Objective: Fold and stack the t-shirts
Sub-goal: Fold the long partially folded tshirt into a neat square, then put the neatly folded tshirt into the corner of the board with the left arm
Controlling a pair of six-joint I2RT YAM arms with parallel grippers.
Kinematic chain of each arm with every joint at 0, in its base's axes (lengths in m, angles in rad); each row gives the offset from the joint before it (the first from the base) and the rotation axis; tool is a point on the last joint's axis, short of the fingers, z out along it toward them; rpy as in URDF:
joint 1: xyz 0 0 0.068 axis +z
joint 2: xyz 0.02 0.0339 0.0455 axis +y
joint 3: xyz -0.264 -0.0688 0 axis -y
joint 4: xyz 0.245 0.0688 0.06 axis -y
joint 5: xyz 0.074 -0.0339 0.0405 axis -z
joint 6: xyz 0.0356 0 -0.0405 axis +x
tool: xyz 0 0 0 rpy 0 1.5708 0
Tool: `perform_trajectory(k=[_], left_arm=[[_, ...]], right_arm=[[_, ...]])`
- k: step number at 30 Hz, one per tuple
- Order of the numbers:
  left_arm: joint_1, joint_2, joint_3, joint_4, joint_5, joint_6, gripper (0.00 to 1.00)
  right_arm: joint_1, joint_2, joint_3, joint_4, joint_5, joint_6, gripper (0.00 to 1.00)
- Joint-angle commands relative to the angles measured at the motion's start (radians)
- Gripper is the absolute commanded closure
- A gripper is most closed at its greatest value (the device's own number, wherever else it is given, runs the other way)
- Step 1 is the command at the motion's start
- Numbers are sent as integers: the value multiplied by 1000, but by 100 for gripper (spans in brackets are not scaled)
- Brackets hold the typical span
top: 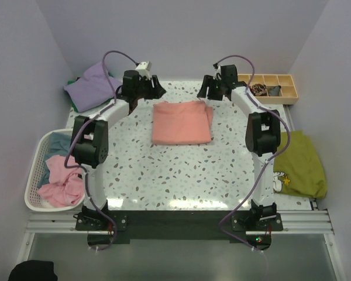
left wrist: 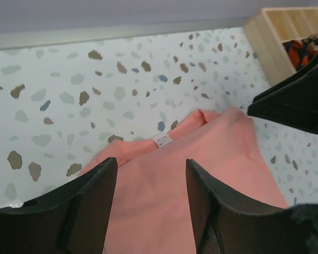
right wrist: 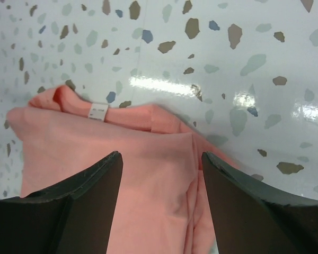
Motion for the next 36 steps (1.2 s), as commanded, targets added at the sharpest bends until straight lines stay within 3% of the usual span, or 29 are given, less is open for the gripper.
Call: perform_trajectory(k=[1, 9, 14, 25, 28, 30, 36], left_arm=[[5, -188, -105, 154, 30, -45, 41], [5, -124, -198, 238, 159, -120, 42], [7, -21, -197, 307, 200, -126, 43], [36, 149, -84, 243, 122, -54, 44], [38, 111, -119, 283, 132, -62, 44], [38, 47, -166, 308, 128, -73, 44], [38, -128, -272, 306, 96, -86, 43]], right_arm=[[10, -145, -50, 36, -120, 21, 34], [20, -137, -208, 156, -220, 116, 37], [20, -72, -214, 172, -208, 121, 37], [-9, -18, -157, 93, -53, 27, 37], [-16, -67, -179, 102, -73, 16, 32], [-21, -122, -209, 107, -50, 4, 22], [-32, -182, -251, 72, -3, -13, 19]])
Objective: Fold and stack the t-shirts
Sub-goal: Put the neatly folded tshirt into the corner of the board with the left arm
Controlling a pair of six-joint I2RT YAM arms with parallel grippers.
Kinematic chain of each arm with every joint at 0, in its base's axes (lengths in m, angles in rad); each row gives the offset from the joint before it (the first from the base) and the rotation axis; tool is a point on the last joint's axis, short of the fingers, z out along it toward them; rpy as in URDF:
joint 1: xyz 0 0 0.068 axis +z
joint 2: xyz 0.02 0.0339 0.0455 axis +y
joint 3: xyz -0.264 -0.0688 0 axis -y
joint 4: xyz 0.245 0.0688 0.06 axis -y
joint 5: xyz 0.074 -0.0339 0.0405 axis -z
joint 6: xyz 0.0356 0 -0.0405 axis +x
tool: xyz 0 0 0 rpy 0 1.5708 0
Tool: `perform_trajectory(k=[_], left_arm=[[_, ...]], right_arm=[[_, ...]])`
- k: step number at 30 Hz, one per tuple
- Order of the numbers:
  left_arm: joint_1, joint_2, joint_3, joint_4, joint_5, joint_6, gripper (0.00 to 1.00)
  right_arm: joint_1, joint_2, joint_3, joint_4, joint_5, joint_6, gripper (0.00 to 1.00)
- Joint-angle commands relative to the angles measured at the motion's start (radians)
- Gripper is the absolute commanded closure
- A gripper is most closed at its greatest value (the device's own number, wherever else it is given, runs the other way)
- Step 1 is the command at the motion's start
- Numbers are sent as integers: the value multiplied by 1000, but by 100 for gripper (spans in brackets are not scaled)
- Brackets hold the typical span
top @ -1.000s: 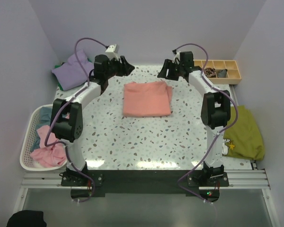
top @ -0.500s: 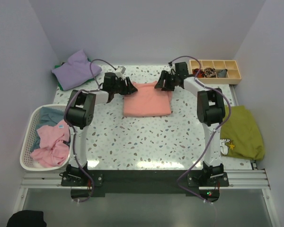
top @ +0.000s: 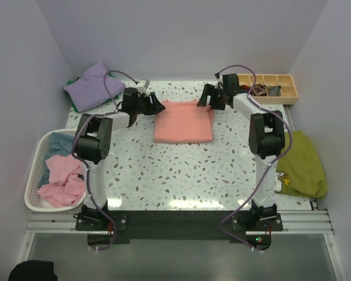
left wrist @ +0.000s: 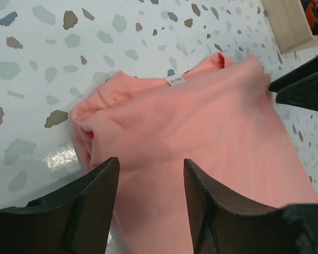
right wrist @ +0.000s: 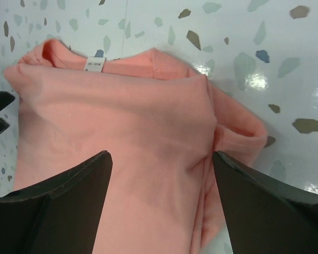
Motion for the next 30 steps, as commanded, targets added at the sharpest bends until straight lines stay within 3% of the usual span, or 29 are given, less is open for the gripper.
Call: perform_trajectory(k=[1, 11, 23, 28, 30], left_arm=[[8, -183, -61, 57, -23, -3, 43], [5, -220, -210, 111, -15, -34, 44], [5, -181, -213, 120, -19, -38, 44], [3, -151, -213, 137, -3, -55, 44], [3, -137, -211, 146, 6, -64, 44]], right_arm=[[-22, -88, -15, -31, 73, -45, 19], [-22, -33, -15, -23, 54, -46, 20], [-22, 44, -19, 23, 0, -1, 21], [-22, 73, -25, 35, -90, 10, 34], [-19, 88, -26, 44, -124, 23, 44]])
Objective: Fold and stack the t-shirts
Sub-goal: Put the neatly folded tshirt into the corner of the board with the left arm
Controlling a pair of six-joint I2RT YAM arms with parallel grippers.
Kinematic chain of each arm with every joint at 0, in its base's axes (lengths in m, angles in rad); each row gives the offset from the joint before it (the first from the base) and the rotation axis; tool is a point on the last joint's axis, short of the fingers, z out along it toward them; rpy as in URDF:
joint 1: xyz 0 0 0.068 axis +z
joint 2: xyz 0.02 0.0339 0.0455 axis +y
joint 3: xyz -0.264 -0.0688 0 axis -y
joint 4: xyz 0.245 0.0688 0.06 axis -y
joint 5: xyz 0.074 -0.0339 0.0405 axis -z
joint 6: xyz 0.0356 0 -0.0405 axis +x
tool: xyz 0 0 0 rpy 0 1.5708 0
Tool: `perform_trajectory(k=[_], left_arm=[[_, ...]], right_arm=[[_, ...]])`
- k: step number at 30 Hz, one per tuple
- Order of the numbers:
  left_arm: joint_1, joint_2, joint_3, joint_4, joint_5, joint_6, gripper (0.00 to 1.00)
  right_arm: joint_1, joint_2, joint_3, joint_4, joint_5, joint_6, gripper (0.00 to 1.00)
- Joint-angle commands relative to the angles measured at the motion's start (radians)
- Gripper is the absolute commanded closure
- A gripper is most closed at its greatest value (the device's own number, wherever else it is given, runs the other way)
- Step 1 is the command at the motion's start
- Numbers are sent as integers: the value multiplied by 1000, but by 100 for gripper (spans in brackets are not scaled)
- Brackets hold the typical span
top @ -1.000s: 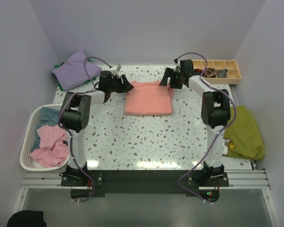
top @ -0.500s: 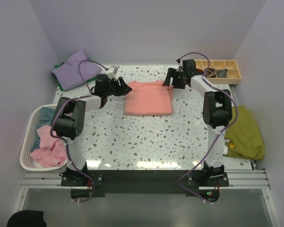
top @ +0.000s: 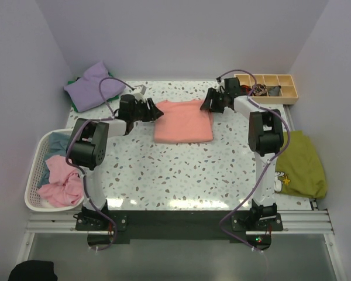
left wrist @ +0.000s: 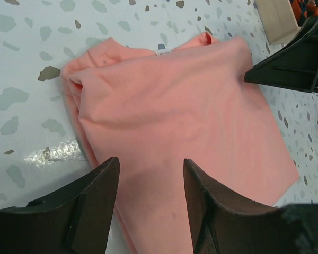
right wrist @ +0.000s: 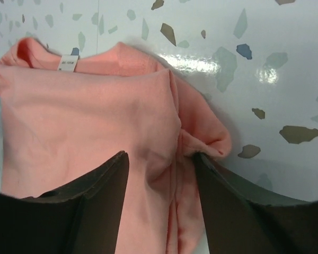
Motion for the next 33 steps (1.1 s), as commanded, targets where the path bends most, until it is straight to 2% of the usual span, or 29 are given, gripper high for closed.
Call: perform_trajectory(k=[1, 2, 4, 5, 6, 7, 9, 10, 11, 12, 13, 14, 16, 18, 19, 20, 22, 23, 25, 26, 27, 29, 33], left_arm=[[2, 32, 10, 70, 20, -25, 44], [2, 36, 15, 72, 28, -27, 44], [2, 55, 18, 75, 33, -35, 44], [0, 59, 15, 79, 37, -38, 44], [0, 67, 15, 85, 39, -39, 44], [0, 72, 15, 87, 40, -44, 44], [0, 78, 15, 88, 42, -44, 44], [0, 79, 15, 87, 43, -42, 44], [0, 79, 16, 87, 44, -41, 44], [0, 81, 16, 85, 42, -39, 44], [0, 83, 18, 84, 42, -38, 44], [0, 84, 20, 82, 43, -36, 44], [0, 84, 20, 81, 44, -36, 44], [0, 80, 20, 75, 39, -36, 45], [-1, 78, 17, 75, 36, -33, 45], [0, 72, 15, 69, 30, -32, 45], [0, 66, 15, 62, 25, -25, 45], [0, 63, 15, 61, 25, -24, 45], [0, 66, 18, 58, 27, -24, 45], [0, 69, 21, 58, 33, -24, 45], [0, 70, 23, 58, 37, -25, 45], [0, 66, 23, 56, 40, -27, 45], [0, 24, 6, 30, -16, -12, 45]], right_arm=[[7, 50, -8, 17, -141, 36, 49], [6, 69, -1, 18, -169, 45, 62], [6, 81, -4, 49, -229, 96, 71], [4, 96, -8, 98, -294, 119, 80], [4, 101, -16, 133, -322, 148, 100], [0, 109, -26, 179, -353, 232, 100], [-19, 139, -65, 395, -472, 352, 100], [-25, 150, -82, 484, -505, 489, 100], [-31, 161, -105, 635, -525, 554, 100], [-46, 181, -112, 706, -558, 609, 100], [-53, 190, -123, 794, -574, 737, 100], [-59, 199, -131, 904, -585, 781, 100], [-70, 195, -132, 942, -599, 815, 100], [-76, 167, -134, 844, -573, 753, 100], [-77, 117, -134, 762, -539, 611, 100], [-79, 90, -117, 535, -493, 516, 100], [-79, 34, -99, 349, -327, 289, 100], [-79, -3, -94, 280, -300, 257, 100], [-83, -14, -86, 261, -298, 217, 100], [-83, -10, -61, 203, -301, 205, 87], [-83, -11, -56, 189, -296, 196, 38], [-82, -32, -69, 178, -260, 177, 17], [-83, -98, -97, 129, -142, 110, 1]])
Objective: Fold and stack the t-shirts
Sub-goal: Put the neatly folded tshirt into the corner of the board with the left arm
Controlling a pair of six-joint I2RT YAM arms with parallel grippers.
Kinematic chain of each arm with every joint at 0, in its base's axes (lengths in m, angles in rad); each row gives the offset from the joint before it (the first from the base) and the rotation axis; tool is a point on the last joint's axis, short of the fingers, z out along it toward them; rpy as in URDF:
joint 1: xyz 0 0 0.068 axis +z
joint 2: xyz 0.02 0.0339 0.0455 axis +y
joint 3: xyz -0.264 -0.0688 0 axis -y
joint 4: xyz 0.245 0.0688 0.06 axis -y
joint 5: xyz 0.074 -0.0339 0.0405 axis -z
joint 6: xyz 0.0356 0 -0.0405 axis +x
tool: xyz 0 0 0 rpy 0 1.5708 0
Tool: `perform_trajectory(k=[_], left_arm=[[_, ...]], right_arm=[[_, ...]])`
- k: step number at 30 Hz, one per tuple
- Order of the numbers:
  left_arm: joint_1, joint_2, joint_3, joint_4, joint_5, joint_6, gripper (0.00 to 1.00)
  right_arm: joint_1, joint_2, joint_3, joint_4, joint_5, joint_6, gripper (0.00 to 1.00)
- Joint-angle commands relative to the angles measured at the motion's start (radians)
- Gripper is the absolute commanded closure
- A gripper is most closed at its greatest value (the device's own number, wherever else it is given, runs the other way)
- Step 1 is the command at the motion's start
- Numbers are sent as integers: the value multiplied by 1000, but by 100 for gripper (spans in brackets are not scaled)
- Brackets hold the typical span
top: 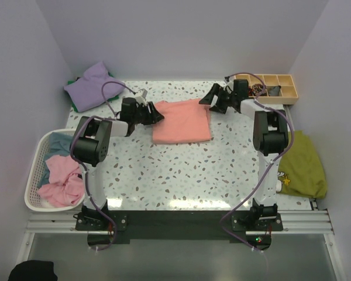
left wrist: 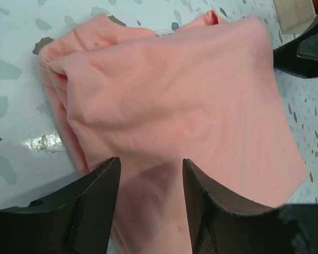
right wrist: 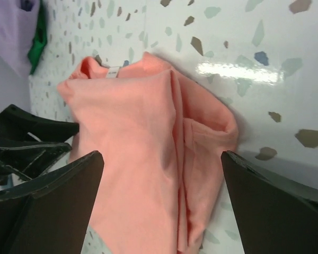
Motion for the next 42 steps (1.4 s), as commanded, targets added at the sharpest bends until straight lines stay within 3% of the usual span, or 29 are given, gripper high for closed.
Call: perform_trajectory(k=[1, 8, 15, 20, 29, 32, 33, 35, 39, 42], left_arm=[[1, -60, -5, -4, -57, 27, 45], [2, -175, -135, 5, -184, 10, 40], [-1, -98, -140, 48, -80, -20, 38], [-4, 12, -85, 104, 46, -63, 36], [-110, 152, 93, -10, 52, -59, 36], [-153, 201, 162, -18, 51, -74, 60], [-162, 216, 214, -27, 51, -74, 81], [-185, 261, 272, -71, 51, -70, 100], [-191, 282, 367, -85, 51, -62, 100], [-177, 253, 458, -194, 23, 19, 100]], right_arm=[[-6, -109, 2, -137, 162, -157, 1], [-6, -172, -9, -217, 258, -216, 1], [-2, -148, -1, -225, 204, -203, 1], [-2, -148, -13, -223, 181, -203, 1], [10, -117, 7, -246, 155, -207, 1], [13, -106, 13, -257, 157, -207, 1], [14, -105, 14, -260, 153, -207, 1], [13, -102, 11, -260, 152, -208, 1], [14, -106, 2, -263, 160, -213, 1], [14, -117, -2, -268, 166, -216, 1]])
